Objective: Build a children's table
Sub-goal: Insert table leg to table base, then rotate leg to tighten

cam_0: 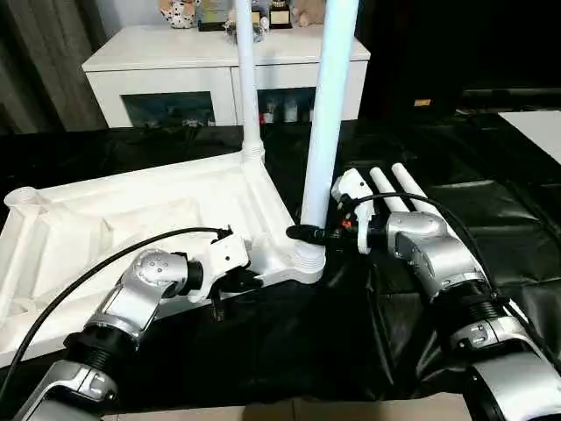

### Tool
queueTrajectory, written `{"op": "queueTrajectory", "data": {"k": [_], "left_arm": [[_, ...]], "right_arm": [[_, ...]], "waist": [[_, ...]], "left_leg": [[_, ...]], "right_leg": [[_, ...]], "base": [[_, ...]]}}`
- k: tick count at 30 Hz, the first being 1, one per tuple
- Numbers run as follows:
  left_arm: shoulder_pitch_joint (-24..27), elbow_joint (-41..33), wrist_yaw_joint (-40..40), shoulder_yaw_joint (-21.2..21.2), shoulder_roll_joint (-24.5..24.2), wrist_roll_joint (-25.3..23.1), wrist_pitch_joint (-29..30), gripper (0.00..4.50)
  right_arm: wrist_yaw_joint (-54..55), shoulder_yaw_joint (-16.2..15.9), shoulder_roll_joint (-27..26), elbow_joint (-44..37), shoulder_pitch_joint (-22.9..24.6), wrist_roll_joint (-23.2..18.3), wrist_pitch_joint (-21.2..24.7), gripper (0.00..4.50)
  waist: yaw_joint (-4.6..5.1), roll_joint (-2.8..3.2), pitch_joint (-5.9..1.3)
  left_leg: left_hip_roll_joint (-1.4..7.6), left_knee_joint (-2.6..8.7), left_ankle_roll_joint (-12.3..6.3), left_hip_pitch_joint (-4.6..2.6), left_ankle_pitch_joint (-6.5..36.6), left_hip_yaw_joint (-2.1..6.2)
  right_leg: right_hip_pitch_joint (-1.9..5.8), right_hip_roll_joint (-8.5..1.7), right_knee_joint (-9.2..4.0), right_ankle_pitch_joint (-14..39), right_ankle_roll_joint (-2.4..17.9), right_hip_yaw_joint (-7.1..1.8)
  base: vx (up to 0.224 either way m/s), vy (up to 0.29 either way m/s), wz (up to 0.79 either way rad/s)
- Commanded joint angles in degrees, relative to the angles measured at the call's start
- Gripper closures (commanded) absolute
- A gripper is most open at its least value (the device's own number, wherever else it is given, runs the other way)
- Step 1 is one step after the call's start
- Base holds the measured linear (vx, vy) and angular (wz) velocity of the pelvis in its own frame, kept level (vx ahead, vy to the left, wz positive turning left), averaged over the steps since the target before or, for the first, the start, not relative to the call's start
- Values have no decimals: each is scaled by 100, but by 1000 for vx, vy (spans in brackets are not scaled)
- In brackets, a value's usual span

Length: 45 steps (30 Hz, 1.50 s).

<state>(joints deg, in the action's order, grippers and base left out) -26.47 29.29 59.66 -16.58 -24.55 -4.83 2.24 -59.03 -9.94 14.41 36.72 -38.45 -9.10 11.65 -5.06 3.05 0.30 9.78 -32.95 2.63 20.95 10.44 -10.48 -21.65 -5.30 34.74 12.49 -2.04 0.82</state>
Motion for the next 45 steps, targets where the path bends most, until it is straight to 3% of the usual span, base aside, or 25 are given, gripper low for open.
{"op": "queueTrajectory", "data": {"k": [1,7,9,11,15,17,21,22,24,26,33,34,36,40,45], "left_arm": [[-35,125,-150,-85,15,-148,-59,450],[-77,170,-157,-89,13,-142,-80,450],[-76,160,-124,-93,8,-128,-66,450],[-89,185,-111,-92,5,-124,-78,450],[-132,254,-100,-69,-8,-106,-90,450],[-233,438,-321,37,49,-102,119,450],[-492,730,-1099,95,282,-355,660,450],[-609,782,-1460,179,528,-343,975,450],[-791,865,-1908,345,913,-226,1386,450],[-953,972,-2213,395,1160,-212,1601,450],[-1497,1162,-3108,415,2145,-238,2266,450],[-1511,1121,-3166,428,2239,-236,2338,450],[-1506,1085,-3203,428,2278,-246,2389,450],[-1452,1134,-3204,390,2082,-279,2332,450],[-1447,1133,-3142,386,1989,-308,2251,450]], "right_arm": [[111,-429,-89,931,531,472,230,268],[344,-347,-127,1058,500,511,99,268],[315,-348,-139,1050,499,498,82,268],[326,-347,-153,1081,478,500,47,268],[529,-314,-195,1179,413,538,-97,268],[1359,-74,-372,1423,201,567,-231,268],[2636,293,-669,1801,-150,533,-234,269],[3087,436,-813,1969,-295,473,-212,269],[3606,550,-990,2190,-473,435,-242,269],[3946,587,-1110,2372,-604,434,-278,269],[5159,851,-1620,3057,-1078,407,-288,269],[5279,890,-1673,3135,-1126,418,-295,269],[5350,917,-1703,3173,-1150,412,-285,269],[5511,1009,-1765,3376,-1262,426,-314,269],[5496,1065,-1776,3457,-1309,448,-346,269]], "waist": [[63,25,-90],[109,39,-51],[115,47,-59],[115,52,-88],[117,42,-64],[162,34,-35],[266,39,-19],[304,47,-15],[317,45,-23],[330,48,0],[368,65,23],[367,30,9],[361,52,29],[354,38,38],[341,36,33]], "left_leg": [[302,552,414,-132,2926,159],[309,593,489,-173,3502,225],[310,603,499,-181,3556,233],[315,629,498,-169,3381,221],[310,632,491,-173,3415,198],[294,640,516,-199,3664,230],[271,651,586,-222,3856,274],[266,667,601,-217,3935,302],[252,671,542,-197,3820,306],[236,653,513,-243,3946,284],[226,712,457,-235,4308,317],[230,731,433,-217,4291,321],[223,738,411,-213,4326,315],[207,717,360,-247,4353,306],[216,731,331,-241,4273,298]], "right_leg": [[-37,-269,-544,1997,1034,-150],[-99,-278,-627,2891,764,-152],[-105,-276,-634,2891,736,-151],[-72,-259,-623,2472,795,-139],[-96,-258,-632,2415,866,-147],[-126,-293,-682,3050,750,-149],[-153,-285,-718,3453,598,-112],[-122,-280,-730,3514,541,-75],[-110,-284,-753,3337,584,-63],[-172,-258,-798,3369,598,-51],[-142,-230,-853,3149,522,49],[-109,-240,-857,3039,510,63],[-122,-244,-874,3044,488,67],[-167,-259,-918,3148,448,65],[-128,-273,-926,3050,468,99]], "base": [[0,0,0],[0,0,0],[0,0,0],[0,0,0],[0,0,0],[0,0,0],[-14,2,-2],[-63,20,-10],[-59,25,-9],[0,0,0],[0,0,0],[0,0,0],[0,0,0],[0,0,0],[0,0,0]]}}
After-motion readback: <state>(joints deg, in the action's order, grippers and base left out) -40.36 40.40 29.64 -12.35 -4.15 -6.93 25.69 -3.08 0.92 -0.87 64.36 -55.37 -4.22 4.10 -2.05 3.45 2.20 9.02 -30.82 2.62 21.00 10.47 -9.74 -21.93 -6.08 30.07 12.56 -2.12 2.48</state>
